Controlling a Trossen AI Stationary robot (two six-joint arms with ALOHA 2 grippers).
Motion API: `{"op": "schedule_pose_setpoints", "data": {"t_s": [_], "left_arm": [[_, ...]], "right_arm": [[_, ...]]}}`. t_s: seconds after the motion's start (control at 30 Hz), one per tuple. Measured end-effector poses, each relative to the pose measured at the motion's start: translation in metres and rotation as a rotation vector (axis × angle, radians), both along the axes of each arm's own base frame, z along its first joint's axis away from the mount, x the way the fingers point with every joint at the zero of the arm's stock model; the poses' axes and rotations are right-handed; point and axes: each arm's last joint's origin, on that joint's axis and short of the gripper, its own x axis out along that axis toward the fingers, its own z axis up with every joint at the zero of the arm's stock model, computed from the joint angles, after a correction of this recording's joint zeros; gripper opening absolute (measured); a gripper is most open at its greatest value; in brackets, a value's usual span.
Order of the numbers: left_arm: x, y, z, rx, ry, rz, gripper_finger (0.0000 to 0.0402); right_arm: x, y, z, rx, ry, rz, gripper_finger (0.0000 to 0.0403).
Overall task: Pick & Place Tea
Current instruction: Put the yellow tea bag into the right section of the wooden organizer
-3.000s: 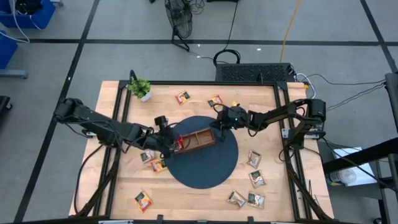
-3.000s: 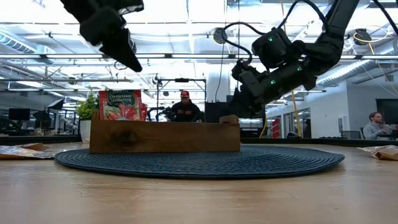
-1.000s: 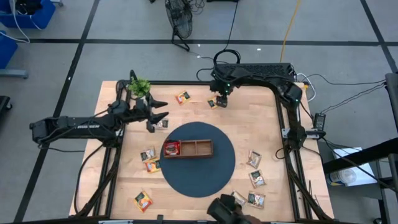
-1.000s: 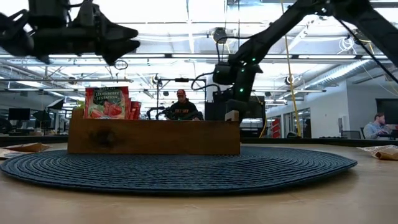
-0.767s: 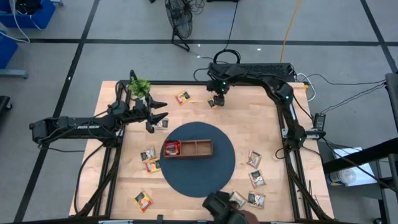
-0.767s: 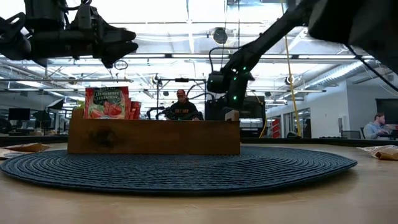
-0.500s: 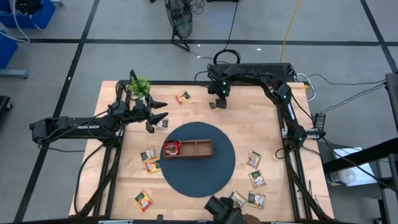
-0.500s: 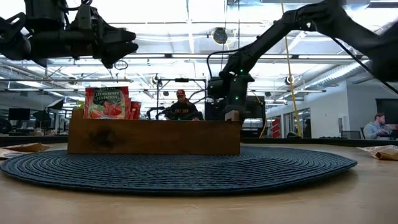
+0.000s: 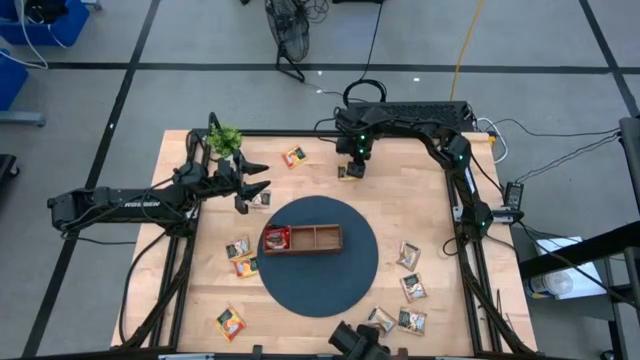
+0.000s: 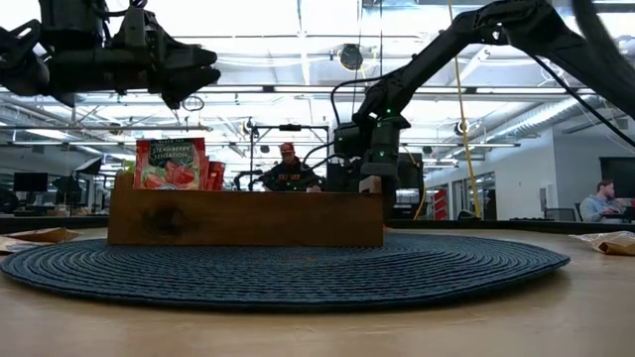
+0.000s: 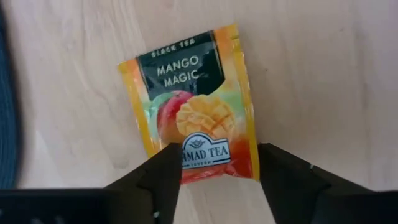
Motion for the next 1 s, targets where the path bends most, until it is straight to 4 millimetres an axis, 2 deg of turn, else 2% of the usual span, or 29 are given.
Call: {"op": "schedule_pose_setpoints", "data": {"t_s": [0.17,0.33,0.37,0.53,0.63,0.7,0.77,0.83,0.9,1.0], "left_arm": [[0.0,0.0,0.0,0.0,0.0,0.0,0.0225],[0.0,0.0,0.0,0.0,0.0,0.0,0.0225],[0.0,0.0,0.0,0.0,0.0,0.0,0.0225],[0.0,0.0,0.0,0.001,0.0,0.0,0.0225],[0.0,0.0,0.0,0.001,0.0,0.0,0.0225],[0.0,0.0,0.0,0.0,0.0,0.0,0.0225],[0.0,0.0,0.0,0.0,0.001,0.0,0.0225],[0.0,0.0,0.0,0.0,0.002,0.0,0.0225],[0.0,0.0,0.0,-0.001,0.003,0.0,0.0225],[0.0,0.0,0.0,-0.002,0.005,0.0,0.0225]], "right_arm": [[0.0,0.007,-0.008,-0.026,0.045,-0.001,0.0125],[0.002,0.008,-0.009,-0.044,0.047,0.018,0.0026],[0.002,0.008,-0.009,-0.044,0.045,0.026,0.0017],[0.004,0.009,-0.005,-0.07,0.033,0.017,0.0012],[0.005,0.015,0.012,-0.156,0.042,-0.003,0.0012],[0.008,0.024,0.032,-0.216,0.013,-0.034,0.0008],[0.011,0.037,0.064,-0.271,-0.071,-0.075,0.0006],[0.015,0.06,0.095,-0.354,-0.177,-0.092,0.0006],[0.017,0.093,0.11,-0.434,-0.262,-0.082,0.0005],[0.009,0.149,0.115,-0.523,-0.407,-0.113,0.0005]]}}
